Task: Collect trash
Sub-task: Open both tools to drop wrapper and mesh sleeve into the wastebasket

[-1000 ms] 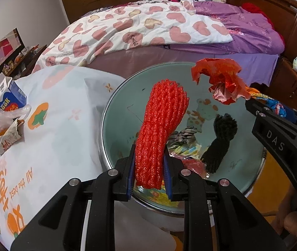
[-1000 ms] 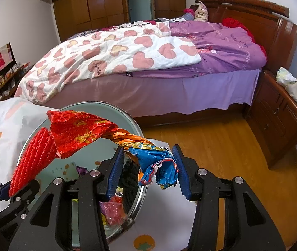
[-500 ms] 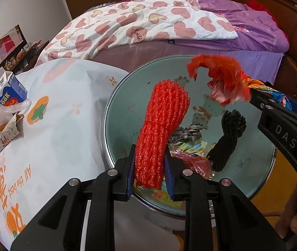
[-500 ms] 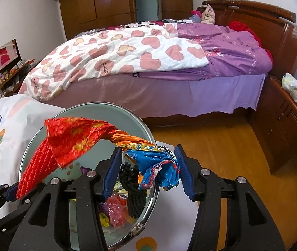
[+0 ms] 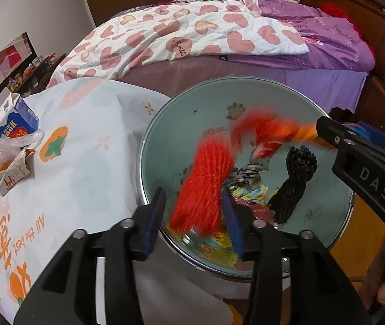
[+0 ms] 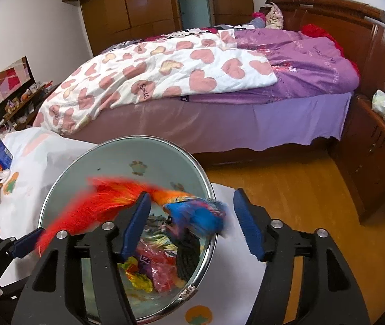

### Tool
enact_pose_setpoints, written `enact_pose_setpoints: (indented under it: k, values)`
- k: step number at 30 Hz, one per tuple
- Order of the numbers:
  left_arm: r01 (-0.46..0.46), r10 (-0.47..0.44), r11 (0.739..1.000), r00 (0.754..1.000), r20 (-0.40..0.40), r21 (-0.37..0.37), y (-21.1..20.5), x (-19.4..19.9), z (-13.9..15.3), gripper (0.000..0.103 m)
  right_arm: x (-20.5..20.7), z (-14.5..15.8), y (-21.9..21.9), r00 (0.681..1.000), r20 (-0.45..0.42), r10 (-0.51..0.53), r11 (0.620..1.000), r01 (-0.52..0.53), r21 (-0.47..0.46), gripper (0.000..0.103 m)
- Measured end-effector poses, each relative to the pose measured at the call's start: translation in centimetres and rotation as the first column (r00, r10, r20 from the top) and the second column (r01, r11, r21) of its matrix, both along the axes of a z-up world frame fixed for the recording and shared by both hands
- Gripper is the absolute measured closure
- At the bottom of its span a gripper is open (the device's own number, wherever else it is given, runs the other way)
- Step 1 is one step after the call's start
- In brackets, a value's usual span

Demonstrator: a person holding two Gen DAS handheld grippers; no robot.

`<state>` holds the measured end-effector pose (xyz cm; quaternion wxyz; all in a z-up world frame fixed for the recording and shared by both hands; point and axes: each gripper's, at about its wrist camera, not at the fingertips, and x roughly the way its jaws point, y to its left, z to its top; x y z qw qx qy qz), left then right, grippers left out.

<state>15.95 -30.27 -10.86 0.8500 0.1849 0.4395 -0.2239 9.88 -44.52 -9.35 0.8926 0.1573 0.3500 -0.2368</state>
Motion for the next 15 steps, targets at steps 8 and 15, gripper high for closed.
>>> enact_pose_setpoints:
  k: [8,15]
  values:
    - [-0.006,0.006,1.0,1.0,0.027,-0.007,0.6,-0.6,0.9,0.04,-2.2,1.8,-0.3,0.996,0.06,-0.061,0.998,0.062,-0.02,0.039]
    - [-0.018,0.02,0.999,0.995,0.093,-0.027,2.2,-1.5,2.7,0.022,-3.7,2.1,0.3,0.994,0.069,-0.09,0.996,0.091,-0.015,0.039]
